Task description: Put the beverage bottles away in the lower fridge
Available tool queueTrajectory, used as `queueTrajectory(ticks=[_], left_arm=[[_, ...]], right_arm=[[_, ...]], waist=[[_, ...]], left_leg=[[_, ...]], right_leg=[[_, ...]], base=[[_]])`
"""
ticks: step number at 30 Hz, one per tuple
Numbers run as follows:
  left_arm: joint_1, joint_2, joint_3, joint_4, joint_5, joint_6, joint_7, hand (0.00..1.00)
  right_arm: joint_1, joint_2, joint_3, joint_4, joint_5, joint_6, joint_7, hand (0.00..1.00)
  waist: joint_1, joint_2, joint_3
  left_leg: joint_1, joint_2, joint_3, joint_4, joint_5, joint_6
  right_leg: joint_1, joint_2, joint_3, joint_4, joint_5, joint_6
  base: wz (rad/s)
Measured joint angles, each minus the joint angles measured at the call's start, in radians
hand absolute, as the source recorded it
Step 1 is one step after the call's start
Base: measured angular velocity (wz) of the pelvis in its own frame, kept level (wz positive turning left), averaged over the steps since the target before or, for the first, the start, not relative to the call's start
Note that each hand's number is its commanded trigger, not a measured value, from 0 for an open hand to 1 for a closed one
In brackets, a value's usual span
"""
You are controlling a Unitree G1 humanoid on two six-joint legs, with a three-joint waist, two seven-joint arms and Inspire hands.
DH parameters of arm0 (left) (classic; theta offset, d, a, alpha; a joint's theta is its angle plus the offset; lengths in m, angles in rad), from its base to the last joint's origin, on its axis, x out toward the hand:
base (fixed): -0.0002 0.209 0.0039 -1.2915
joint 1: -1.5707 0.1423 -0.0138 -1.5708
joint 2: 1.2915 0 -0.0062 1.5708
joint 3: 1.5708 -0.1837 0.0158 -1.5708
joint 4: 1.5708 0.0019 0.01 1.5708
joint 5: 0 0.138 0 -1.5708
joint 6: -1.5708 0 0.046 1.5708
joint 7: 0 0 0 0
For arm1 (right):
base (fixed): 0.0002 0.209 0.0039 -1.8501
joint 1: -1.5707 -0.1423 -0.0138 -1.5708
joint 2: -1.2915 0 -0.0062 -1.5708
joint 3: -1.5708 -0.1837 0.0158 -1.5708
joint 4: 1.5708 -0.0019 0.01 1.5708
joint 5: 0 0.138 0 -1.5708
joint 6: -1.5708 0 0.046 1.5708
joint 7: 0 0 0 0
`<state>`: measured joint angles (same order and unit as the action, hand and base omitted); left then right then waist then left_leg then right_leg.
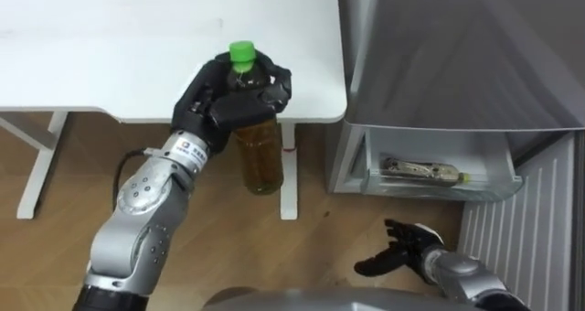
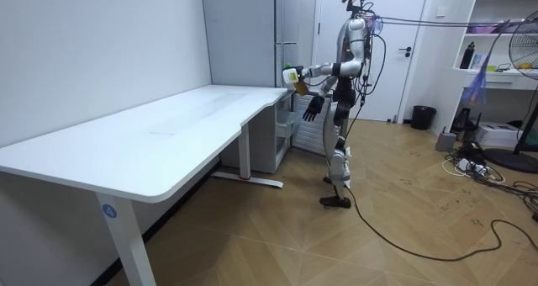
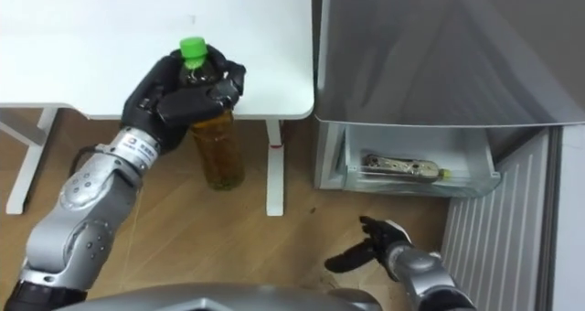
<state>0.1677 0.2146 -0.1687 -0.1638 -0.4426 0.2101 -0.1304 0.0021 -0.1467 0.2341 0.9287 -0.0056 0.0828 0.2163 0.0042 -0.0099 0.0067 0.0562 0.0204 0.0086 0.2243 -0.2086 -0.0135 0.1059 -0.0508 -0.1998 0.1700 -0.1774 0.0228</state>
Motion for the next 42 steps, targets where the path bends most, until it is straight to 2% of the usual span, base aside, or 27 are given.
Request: queueTrajectory(ticks=[6,9,18,23,25,33,38,42], left_arm=[[0.001,-0.006,-0.006,0.008,0.108,-0.015,-0.012,1.0],[0.001,-0.005,-0.012,0.038,0.109,-0.029,-0.029,1.0],[0.001,-0.008,-0.019,0.043,0.123,-0.03,-0.078,1.0],[0.001,0.0,-0.053,0.043,0.122,-0.068,-0.078,1.0],[0.001,0.0,-0.075,0.043,0.123,-0.071,-0.078,1.0],[0.001,0.004,-0.133,0.051,0.125,-0.075,-0.105,1.0],[0.0,0.004,-0.144,0.078,0.127,-0.076,-0.129,1.0],[0.0,0.002,-0.18,0.123,0.127,-0.076,-0.127,1.0]], right_arm=[[0.011,-0.007,0.027,-0.111,-0.041,-0.009,0.079,0.0],[0.024,-0.011,0.047,-0.167,-0.039,-0.009,0.134,0.0],[0.066,-0.02,0.056,-0.361,0.001,-0.006,0.287,0.0],[0.067,-0.023,0.059,-0.385,0.075,-0.007,0.357,0.0],[0.067,-0.026,0.059,-0.42,0.093,-0.007,0.39,0.0],[0.067,-0.039,0.1,-0.523,0.208,-0.007,0.436,0.0],[0.067,-0.047,0.106,-0.559,0.236,-0.005,0.477,0.0],[0.066,-0.046,0.129,-0.559,0.291,-0.003,0.483,0.0]], waist=[[0.004,-0.001,-0.0007],[0.004,-0.002,-0.001],[0.0,-0.009,0.0028],[0.001,-0.008,0.004],[0.002,-0.008,0.0044],[0.004,-0.015,0.0111],[0.001,-0.015,0.0109],[0.001,-0.014,0.0108]], left_leg=[[-0.029,0.0,-0.004,0.014,0.0,0.0],[-0.028,0.0,-0.002,0.014,0.0,0.0],[-0.029,-0.001,-0.006,0.013,0.0,0.0],[-0.028,0.0,-0.006,0.011,0.0,0.0],[-0.028,0.0,-0.006,0.008,-0.001,0.0],[-0.031,0.0,-0.005,0.009,-0.001,0.0],[-0.051,0.001,-0.004,0.012,-0.001,0.0],[-0.051,0.002,-0.002,0.01,-0.001,0.0]], right_leg=[[-0.02,0.0,-0.005,0.003,0.0,0.0],[-0.021,-0.002,-0.005,0.005,0.0,0.0],[-0.019,-0.005,-0.021,0.005,0.0,0.0],[-0.02,-0.004,-0.02,0.007,0.0,-0.001],[-0.022,-0.004,-0.019,0.011,0.0,0.0],[-0.028,-0.003,-0.014,0.015,0.0,0.0],[-0.05,-0.003,-0.013,0.021,0.0,0.0],[-0.054,-0.003,-0.011,0.025,0.0,0.0]], base=[[0.03],[0.0],[0.02],[0.0],[0.0],[0.0],[0.0],[0.0]])
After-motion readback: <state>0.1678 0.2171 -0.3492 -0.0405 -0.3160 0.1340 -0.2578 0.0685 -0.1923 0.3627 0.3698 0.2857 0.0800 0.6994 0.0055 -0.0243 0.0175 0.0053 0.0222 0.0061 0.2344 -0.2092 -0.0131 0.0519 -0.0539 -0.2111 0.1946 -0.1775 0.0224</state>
